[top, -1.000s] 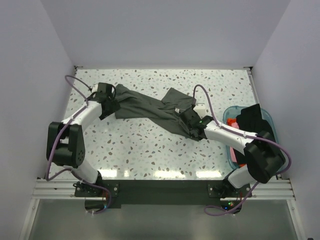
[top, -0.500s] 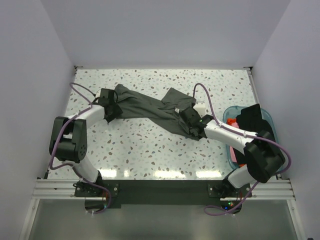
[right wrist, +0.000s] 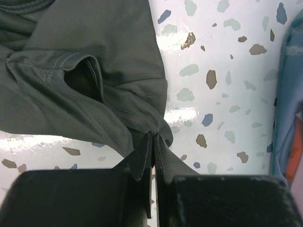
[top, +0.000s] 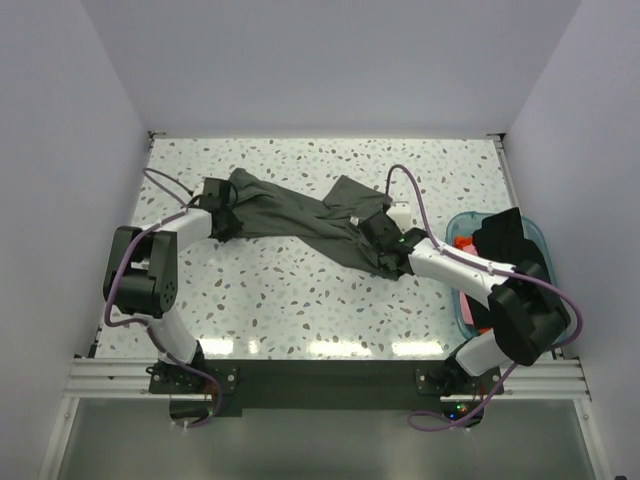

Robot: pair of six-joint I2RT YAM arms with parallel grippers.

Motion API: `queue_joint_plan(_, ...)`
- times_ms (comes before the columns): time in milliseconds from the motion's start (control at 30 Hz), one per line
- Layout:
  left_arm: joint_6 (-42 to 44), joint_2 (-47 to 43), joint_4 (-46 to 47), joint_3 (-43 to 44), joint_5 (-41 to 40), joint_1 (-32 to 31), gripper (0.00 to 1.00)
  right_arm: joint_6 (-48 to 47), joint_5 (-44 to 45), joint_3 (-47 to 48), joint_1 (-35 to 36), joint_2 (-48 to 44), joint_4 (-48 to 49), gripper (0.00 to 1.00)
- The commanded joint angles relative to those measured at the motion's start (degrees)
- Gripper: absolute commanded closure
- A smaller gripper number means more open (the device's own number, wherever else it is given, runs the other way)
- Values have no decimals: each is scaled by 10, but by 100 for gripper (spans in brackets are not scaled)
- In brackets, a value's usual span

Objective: Fold and stack the t-shirts
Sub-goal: Flatten the tshirt out

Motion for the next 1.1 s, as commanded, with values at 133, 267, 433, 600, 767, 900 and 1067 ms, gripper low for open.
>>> queue_joint_plan(133, 32, -14, -42, 61, -17, 1, 100, -6, 12, 75, -13, -21, -9, 100)
queue_joint_plan(267, 57, -107, -86, 87, -35, 9, 100, -2, 15, 112, -28, -80, -30, 100)
queue_joint_plan(433, 87, -235, -157, 139, -44, 36, 100, 1, 54, 198, -34, -179, -81, 100)
queue_joint_plan(600, 117, -326, -202, 206, -42, 46, 100, -9, 81, 283, -34, -263, -110, 100)
queue_joint_plan(767, 122, -371, -241, 296, -33, 47, 100, -64, 59, 371, -34, -314, -99, 100)
queue_joint_plan(900, 118, -358, -249, 360, -22, 47, 100, -118, 32, 435, -34, -299, -71, 100)
queue_joint_plan(1067, 111, -292, -235, 416, -9, 47, 100, -199, 6, 514, -33, -215, -24, 100)
